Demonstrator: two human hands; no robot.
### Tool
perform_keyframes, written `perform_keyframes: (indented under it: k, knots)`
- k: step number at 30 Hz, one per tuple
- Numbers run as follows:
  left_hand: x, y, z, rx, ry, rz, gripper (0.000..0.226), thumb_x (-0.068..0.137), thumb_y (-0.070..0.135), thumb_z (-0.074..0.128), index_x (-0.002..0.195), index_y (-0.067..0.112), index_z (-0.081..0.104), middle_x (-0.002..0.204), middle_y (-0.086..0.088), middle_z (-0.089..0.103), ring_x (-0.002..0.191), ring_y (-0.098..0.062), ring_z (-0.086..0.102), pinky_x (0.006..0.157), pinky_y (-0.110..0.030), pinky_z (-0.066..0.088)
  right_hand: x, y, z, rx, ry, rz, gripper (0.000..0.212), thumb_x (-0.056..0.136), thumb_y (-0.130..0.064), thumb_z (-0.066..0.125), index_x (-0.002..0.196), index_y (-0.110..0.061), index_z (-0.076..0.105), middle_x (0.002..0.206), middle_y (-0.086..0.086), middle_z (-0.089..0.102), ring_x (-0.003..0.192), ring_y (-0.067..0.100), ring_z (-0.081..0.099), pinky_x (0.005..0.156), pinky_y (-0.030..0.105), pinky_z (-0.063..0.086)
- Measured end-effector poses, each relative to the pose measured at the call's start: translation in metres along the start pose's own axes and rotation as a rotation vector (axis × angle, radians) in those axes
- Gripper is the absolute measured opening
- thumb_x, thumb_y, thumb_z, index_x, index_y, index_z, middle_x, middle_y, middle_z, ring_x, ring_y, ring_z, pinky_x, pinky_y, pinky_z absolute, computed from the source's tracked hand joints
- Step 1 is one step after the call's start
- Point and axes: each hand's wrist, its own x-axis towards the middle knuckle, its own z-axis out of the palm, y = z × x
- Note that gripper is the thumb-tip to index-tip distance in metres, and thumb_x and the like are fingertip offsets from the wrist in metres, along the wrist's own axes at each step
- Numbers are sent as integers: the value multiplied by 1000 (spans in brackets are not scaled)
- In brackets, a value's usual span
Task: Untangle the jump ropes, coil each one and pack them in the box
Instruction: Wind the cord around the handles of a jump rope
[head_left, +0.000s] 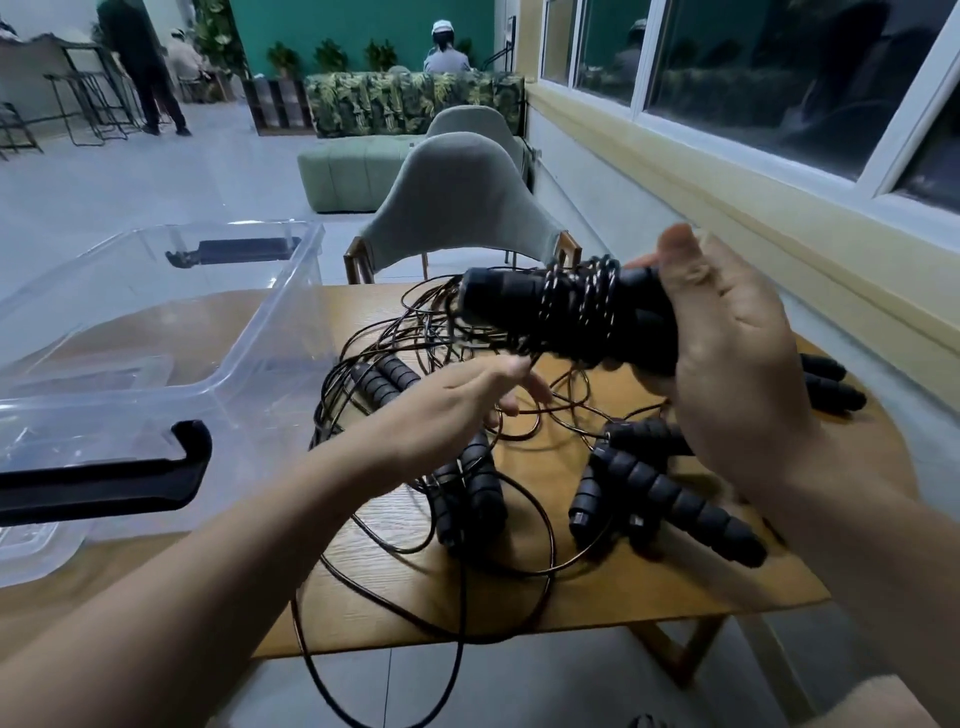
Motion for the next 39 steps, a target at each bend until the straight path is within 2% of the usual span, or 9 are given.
perform_keyframes:
  k: [4,6,9,12,23,29,33,36,39]
  knots:
    - [1,7,15,12,3,37,33,112,44,41,116,38,74,126,8,64,119,-4,60,105,-35,49,18,24,-14,-261,110,-88,38,109,-61,47,97,-28,63,85,31,67,69,53,66,48,48,50]
    - [0,11,26,-70,47,35,26,106,50,51,113,40,74,124,6,61,117,-8,61,107,-42,49,23,36,-18,-378,131,-146,41,109,-61,48,99,-23,62,83,28,66,69,51,64,54,57,51]
    - [-1,12,33,-206,120,-18,32,92,60,62,113,40,74,125,11,58,118,-5,62,108,-46,49,20,41,-15,-524,143,-279,38,113,-42,50,103,-7,61,76,-6,67,64,8,66,54,29,48]
    - [-1,10,34,-349,170,-58,43,84,63,69,118,36,75,130,15,64,119,-1,64,108,-42,50,14,42,-7,-602,134,-392,27,113,-25,55,106,0,59,68,-21,50,58,-10,57,52,7,34]
    - [0,18,22,-627,416,-114,65,77,65,73,112,11,79,105,-5,81,106,-19,76,93,-33,55,9,56,16,-687,51,-625,34,110,-29,59,117,4,59,95,4,73,82,15,73,65,23,59]
    - [-1,11,7,-632,457,-102,56,79,53,82,109,6,80,106,-10,81,109,-25,76,109,-41,54,2,68,25,-618,14,-556,33,106,-26,64,119,3,56,96,-11,61,86,-1,60,73,8,51]
    - [-1,11,4,-664,419,-70,56,84,53,77,112,6,80,111,-11,80,112,-25,75,108,-41,54,-1,67,27,-519,48,-397,26,108,-27,63,120,-7,53,97,-20,64,89,-5,68,72,22,59]
    - [-2,12,6,-530,374,-51,47,96,54,66,112,12,80,108,-4,81,107,-19,77,99,-38,56,0,59,26,-383,112,-262,23,109,-33,60,120,-14,53,102,-11,69,98,7,72,76,39,64]
    - [-3,11,16,-378,270,-62,56,105,57,48,107,11,80,105,-3,81,102,-16,77,93,-38,57,8,58,23,-297,138,-141,21,108,-46,59,113,-27,54,102,-6,70,94,13,73,75,41,62]
